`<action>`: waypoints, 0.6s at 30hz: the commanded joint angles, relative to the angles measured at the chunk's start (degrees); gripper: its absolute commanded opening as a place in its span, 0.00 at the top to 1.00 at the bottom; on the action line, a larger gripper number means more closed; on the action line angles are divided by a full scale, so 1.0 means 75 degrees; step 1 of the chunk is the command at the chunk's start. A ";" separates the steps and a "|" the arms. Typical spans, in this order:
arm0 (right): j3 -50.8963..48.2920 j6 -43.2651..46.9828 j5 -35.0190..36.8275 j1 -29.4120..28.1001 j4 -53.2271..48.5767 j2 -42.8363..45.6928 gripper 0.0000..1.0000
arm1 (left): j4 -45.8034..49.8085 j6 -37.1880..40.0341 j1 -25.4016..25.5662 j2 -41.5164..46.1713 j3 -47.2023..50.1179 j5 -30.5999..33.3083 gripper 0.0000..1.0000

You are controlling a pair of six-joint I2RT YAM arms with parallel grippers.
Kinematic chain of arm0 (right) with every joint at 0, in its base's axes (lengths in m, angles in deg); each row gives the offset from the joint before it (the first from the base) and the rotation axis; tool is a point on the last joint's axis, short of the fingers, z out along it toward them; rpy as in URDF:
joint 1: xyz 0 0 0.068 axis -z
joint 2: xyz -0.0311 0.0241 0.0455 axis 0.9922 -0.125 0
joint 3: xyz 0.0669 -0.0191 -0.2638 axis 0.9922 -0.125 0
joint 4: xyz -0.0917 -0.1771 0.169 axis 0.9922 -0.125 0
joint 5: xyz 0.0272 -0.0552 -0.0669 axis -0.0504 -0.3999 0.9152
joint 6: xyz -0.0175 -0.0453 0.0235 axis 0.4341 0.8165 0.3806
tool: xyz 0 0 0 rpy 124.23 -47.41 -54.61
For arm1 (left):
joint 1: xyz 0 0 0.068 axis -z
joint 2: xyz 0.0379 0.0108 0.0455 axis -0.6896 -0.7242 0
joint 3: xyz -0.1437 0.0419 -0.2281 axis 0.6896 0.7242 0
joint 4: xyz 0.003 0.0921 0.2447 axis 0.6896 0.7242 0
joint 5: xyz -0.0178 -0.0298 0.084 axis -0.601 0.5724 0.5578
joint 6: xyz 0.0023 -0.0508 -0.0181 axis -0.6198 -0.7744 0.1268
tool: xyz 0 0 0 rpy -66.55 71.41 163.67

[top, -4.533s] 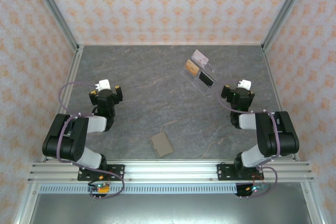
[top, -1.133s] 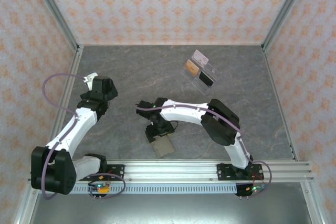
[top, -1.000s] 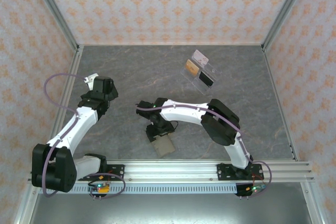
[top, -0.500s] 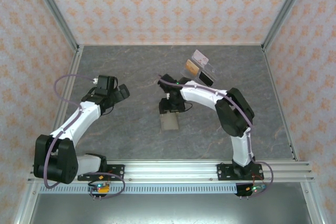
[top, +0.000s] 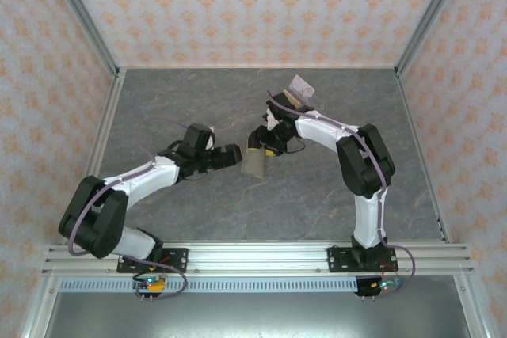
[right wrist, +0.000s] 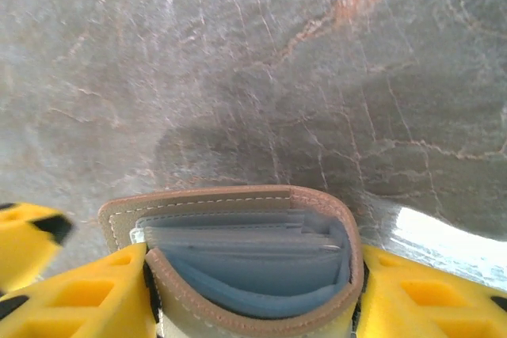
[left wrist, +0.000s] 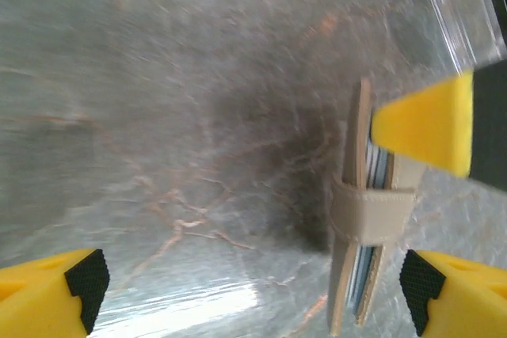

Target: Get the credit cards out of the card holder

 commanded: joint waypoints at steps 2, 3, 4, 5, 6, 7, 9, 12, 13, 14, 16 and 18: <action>-0.0015 -0.0193 -0.0743 0.0104 0.0408 0.0299 0.42 | -0.1342 -0.0148 0.0292 -0.0464 -0.0067 -0.0598 0.09; 0.0010 -0.0199 -0.0791 0.0117 0.0409 0.0298 0.42 | -0.1435 -0.0124 0.0317 -0.0604 -0.0153 -0.0722 0.12; 0.0034 -0.0193 -0.0832 0.0139 0.0420 0.0284 0.42 | -0.1547 -0.0136 0.0325 -0.0708 -0.0206 -0.0801 0.14; 0.0054 -0.0207 -0.0875 0.0150 0.0426 0.0268 0.42 | -0.1667 -0.0158 0.0350 -0.0811 -0.0236 -0.0849 0.19; 0.0082 -0.0230 -0.0908 0.0164 0.0431 0.0257 0.42 | -0.1754 -0.0184 0.0353 -0.0915 -0.0262 -0.0893 0.24; 0.0110 -0.0252 -0.0948 0.0179 0.0435 0.0252 0.42 | -0.1820 -0.0204 0.0366 -0.0989 -0.0268 -0.0908 0.30; 0.0153 -0.0273 -0.1012 0.0211 0.0464 0.0230 0.42 | -0.1987 -0.0252 0.0368 -0.1077 -0.0258 -0.0898 0.39; 0.0248 -0.0230 -0.1189 0.0223 0.0456 0.0225 0.42 | -0.2137 -0.0276 0.0367 -0.1073 -0.0245 -0.0873 0.54; 0.0283 -0.0201 -0.1235 0.0220 0.0435 0.0232 0.41 | -0.2138 -0.0268 0.0364 -0.1059 -0.0244 -0.0874 0.59; 0.0306 -0.0173 -0.1251 0.0223 0.0429 0.0257 0.41 | -0.2140 -0.0254 0.0367 -0.1027 -0.0249 -0.0874 0.65; 0.0355 -0.0159 -0.1311 0.0238 0.0421 0.0291 0.40 | -0.2097 -0.0187 0.0364 -0.0977 -0.0281 -0.0891 0.75; 0.0418 -0.0133 -0.1295 0.0241 0.0353 0.0319 0.37 | -0.1889 -0.0065 0.0366 -0.0906 -0.0373 -0.0895 0.85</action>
